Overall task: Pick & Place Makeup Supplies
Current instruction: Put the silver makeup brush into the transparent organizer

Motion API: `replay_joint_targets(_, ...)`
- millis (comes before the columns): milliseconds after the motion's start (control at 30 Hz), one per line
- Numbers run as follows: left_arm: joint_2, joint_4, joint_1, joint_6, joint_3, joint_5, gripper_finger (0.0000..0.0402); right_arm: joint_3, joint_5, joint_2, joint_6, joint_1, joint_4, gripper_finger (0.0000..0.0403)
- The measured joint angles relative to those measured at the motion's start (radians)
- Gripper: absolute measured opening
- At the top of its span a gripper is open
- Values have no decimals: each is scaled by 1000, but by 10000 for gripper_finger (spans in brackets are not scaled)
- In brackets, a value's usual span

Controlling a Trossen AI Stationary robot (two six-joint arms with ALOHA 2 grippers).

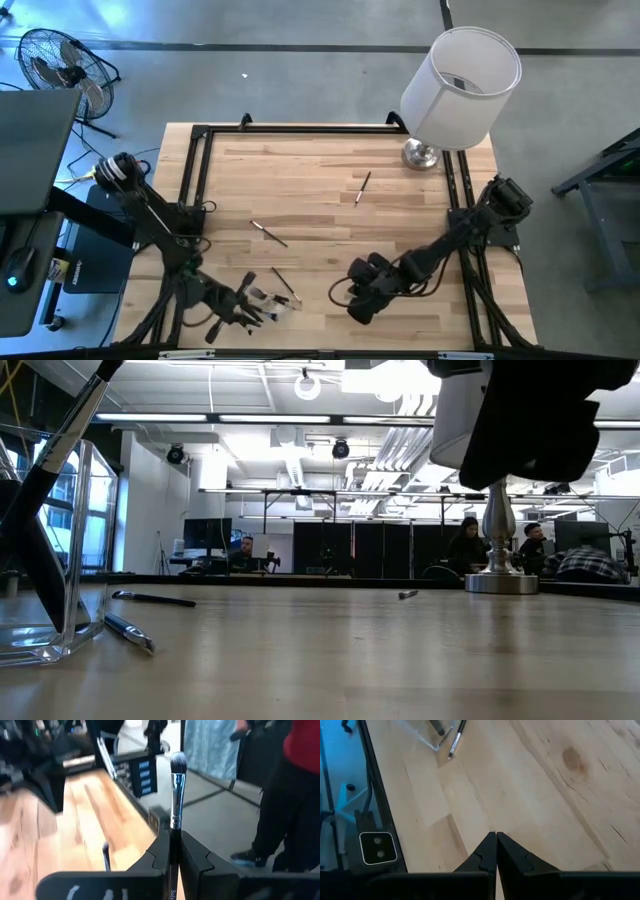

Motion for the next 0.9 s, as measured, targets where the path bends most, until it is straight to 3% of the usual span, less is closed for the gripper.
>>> replay_joint_targets(300, 89, -5, 0, -75, 0, -12, 14, 0, 31, 0, 23, 1, 28, 1)
replay_joint_targets(900, 91, -124, 1, -107, 1, -18, 26, 0, 78, -1, 26, 0, 58, 1)
